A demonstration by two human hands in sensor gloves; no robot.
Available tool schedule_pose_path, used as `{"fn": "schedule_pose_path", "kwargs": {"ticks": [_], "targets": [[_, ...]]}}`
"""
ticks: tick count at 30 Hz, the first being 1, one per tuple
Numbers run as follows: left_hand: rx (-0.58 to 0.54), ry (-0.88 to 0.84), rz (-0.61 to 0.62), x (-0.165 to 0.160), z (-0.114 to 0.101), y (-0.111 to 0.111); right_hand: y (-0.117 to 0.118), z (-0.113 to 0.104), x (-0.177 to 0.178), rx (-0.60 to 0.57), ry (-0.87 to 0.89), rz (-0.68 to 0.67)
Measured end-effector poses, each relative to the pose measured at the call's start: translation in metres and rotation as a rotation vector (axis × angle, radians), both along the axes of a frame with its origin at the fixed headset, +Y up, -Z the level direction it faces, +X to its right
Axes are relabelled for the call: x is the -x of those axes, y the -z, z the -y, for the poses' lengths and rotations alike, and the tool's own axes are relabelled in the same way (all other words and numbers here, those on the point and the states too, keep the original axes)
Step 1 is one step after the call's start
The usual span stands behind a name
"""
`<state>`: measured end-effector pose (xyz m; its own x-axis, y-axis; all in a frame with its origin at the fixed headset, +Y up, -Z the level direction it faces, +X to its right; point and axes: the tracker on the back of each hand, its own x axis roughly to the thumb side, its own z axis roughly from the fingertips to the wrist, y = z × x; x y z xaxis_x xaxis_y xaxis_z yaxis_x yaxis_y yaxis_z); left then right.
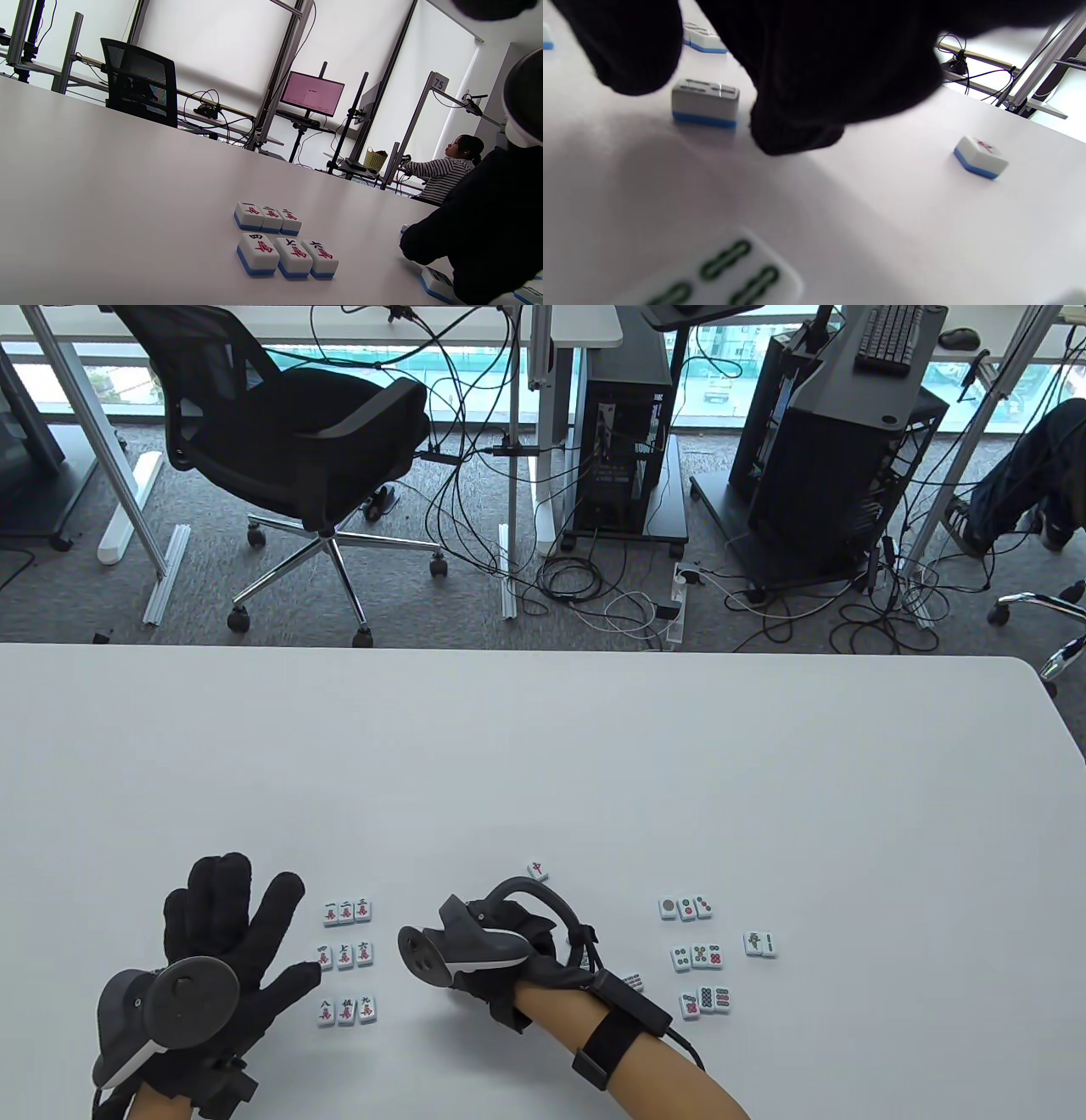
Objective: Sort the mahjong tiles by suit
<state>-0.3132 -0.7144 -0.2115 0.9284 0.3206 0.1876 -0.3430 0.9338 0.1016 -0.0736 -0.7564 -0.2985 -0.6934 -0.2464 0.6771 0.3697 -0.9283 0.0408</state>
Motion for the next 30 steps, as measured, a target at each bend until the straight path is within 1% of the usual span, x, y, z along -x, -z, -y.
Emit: {"fn": "schedule_pose_path", "kwargs": {"ticks": [2, 4, 7, 11, 17, 20, 23, 25, 26, 28, 29, 30], "targets": [[0.002, 0.001, 0.002, 0.000, 0.000, 0.000, -0.001, 0.005, 0.004, 0.004, -0.027, 0.004], [0.004, 0.003, 0.003, 0.000, 0.000, 0.000, -0.003, 0.006, 0.007, -0.032, -0.001, -0.005], [0.004, 0.001, 0.002, -0.001, -0.001, 0.000, -0.004, 0.006, 0.010, 0.012, 0.020, -0.003], [0.010, 0.008, 0.003, -0.001, -0.001, 0.000, -0.001, 0.006, 0.010, 0.038, 0.052, 0.003], [0.013, 0.011, 0.004, -0.002, -0.001, 0.000, 0.003, 0.007, -0.002, 0.033, 0.139, -0.068], [0.012, 0.010, 0.005, -0.002, -0.001, 0.000, 0.002, 0.003, -0.010, -0.001, 0.176, -0.087], [0.011, 0.010, 0.004, -0.002, -0.002, 0.000, 0.000, -0.011, -0.028, -0.033, 0.256, -0.090], [0.010, 0.007, 0.002, -0.002, -0.002, 0.000, 0.001, -0.025, -0.047, -0.085, 0.287, -0.084], [0.008, 0.004, 0.000, -0.002, -0.002, 0.000, 0.003, -0.034, -0.063, -0.115, 0.303, -0.067], [0.007, 0.001, -0.001, -0.001, -0.003, 0.000, 0.007, -0.048, -0.093, -0.118, 0.319, -0.047], [0.007, 0.001, -0.001, -0.001, -0.003, 0.000, 0.009, -0.058, -0.117, -0.155, 0.332, 0.000], [0.007, 0.002, -0.001, -0.002, -0.003, 0.000, 0.011, -0.063, -0.132, -0.185, 0.329, 0.023]]}}
